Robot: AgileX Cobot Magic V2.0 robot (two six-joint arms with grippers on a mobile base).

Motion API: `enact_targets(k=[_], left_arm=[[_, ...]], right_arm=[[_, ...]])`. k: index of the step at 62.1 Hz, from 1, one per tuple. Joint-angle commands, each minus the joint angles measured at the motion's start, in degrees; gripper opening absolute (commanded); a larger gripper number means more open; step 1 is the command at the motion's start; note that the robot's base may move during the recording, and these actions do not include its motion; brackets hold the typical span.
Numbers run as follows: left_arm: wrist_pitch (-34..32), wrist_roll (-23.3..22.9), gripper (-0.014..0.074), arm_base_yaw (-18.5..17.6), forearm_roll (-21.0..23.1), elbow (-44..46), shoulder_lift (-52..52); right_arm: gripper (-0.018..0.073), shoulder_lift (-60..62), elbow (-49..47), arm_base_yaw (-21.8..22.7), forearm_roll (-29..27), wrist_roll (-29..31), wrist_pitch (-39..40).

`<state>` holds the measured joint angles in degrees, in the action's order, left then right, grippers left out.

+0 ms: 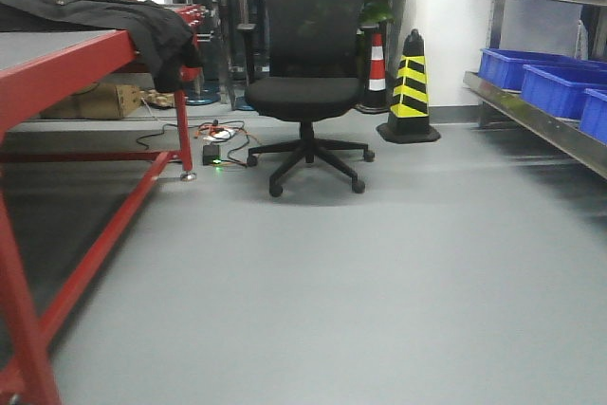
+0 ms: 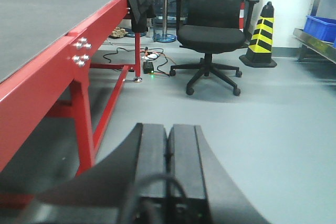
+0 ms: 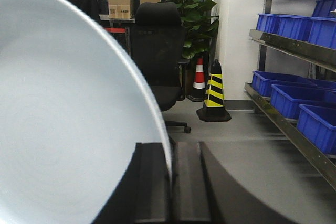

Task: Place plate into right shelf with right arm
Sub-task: 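Drive the base past the red table holding the plate in the right gripper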

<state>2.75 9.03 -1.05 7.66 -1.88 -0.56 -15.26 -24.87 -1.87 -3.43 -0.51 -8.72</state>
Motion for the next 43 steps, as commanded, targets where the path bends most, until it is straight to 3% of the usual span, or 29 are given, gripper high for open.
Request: enact_targets(k=[1,43], left_arm=[[-5.2,-0.4,-0.0128,-0.1,0.5,-0.6,-0.6],[-5.2,-0.4,-0.0128,-0.1,0.5,-0.6,-0.6]], right_arm=[[0.0051,-0.6,-1.6,0.4,0.5,0.5,5.7],[0.0051,-0.6,-1.6,0.4,0.5,0.5,5.7]])
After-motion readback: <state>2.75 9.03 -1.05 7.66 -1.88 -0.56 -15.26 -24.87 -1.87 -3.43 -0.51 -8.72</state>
